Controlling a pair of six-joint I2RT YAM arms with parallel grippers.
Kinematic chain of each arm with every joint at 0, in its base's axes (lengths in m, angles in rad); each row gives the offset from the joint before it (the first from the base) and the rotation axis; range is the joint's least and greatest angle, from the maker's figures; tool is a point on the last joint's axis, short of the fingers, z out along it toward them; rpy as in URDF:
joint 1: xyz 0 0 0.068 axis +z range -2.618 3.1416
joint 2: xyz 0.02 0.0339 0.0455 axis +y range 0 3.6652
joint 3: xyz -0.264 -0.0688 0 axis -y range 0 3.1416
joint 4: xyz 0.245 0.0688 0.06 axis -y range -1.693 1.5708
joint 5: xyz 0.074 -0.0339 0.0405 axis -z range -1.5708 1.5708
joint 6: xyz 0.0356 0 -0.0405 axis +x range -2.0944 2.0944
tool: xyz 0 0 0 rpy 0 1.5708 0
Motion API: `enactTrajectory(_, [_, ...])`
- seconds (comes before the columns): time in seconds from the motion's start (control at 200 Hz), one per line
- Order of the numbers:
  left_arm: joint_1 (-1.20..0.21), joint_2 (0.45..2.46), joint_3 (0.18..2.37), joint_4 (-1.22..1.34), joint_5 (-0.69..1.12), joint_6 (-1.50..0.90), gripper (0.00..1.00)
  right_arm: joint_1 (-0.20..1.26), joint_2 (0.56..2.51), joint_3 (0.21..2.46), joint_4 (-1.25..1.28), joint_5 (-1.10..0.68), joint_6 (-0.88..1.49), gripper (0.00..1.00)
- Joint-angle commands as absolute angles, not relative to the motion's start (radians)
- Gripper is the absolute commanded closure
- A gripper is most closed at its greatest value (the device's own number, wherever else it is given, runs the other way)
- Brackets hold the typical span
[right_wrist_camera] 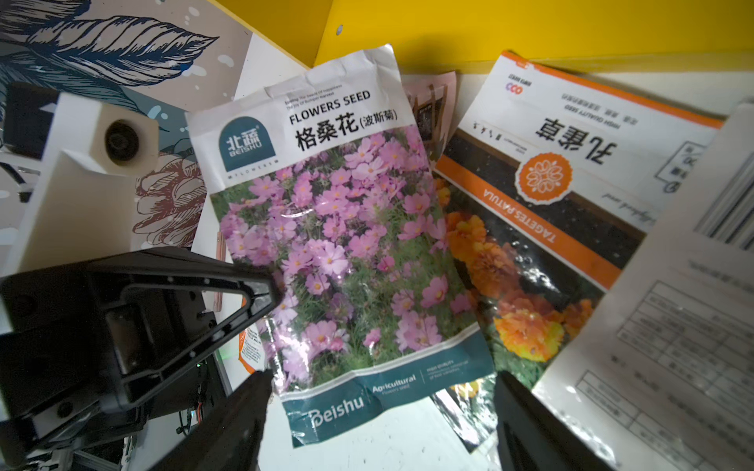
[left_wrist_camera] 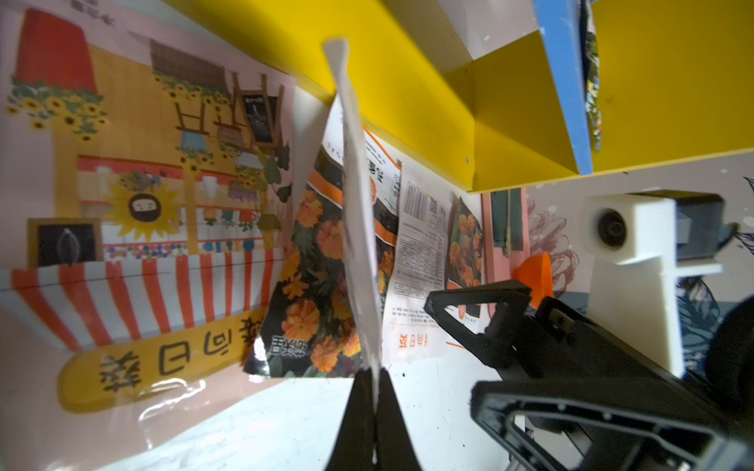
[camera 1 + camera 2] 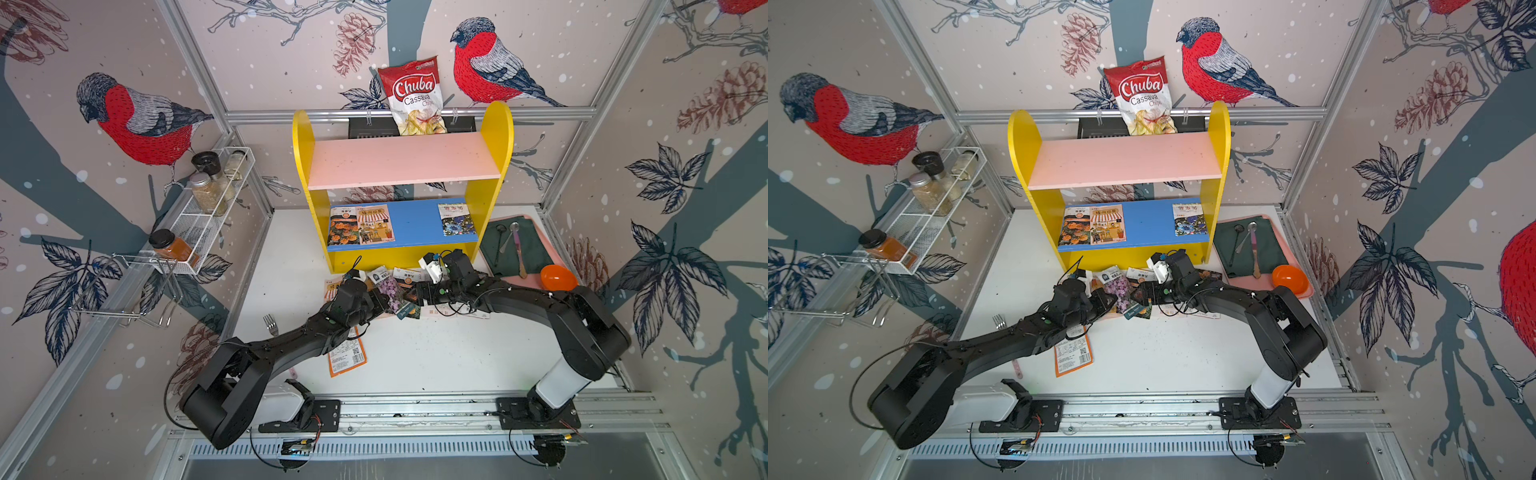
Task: Take the seed bag off the shelf
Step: Pick up the seed packet from the center of the board, then place the seed packet at the center of the board.
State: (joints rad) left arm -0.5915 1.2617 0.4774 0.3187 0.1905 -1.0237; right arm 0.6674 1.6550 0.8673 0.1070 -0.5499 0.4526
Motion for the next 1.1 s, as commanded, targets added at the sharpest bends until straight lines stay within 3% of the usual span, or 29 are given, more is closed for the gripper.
enactTrajectory(0.0, [-0.588, 1.198, 0.478, 0.285, 0.255, -0.961, 1.0, 0.662, 1.635, 0.846, 0.124, -0.574, 0.432, 0.12])
enactTrajectory(0.315, [-0.583, 1.089, 0.427, 0.196, 0.458, -0.894, 1.0, 0.663, 1.607, 0.824, 0.133, -0.578, 0.444, 0.09])
enactTrajectory(0.74, [-0.55, 0.962, 0.377, -0.149, 0.556, -0.771, 1.0, 0.695, 1.534, 0.779, 0.083, -0.601, 0.402, 0.03])
enactTrajectory(1.096, [-0.567, 0.983, 0.466, -0.489, 0.365, -0.803, 1.0, 0.709, 1.488, 0.748, 0.096, -0.601, 0.404, 0.0])
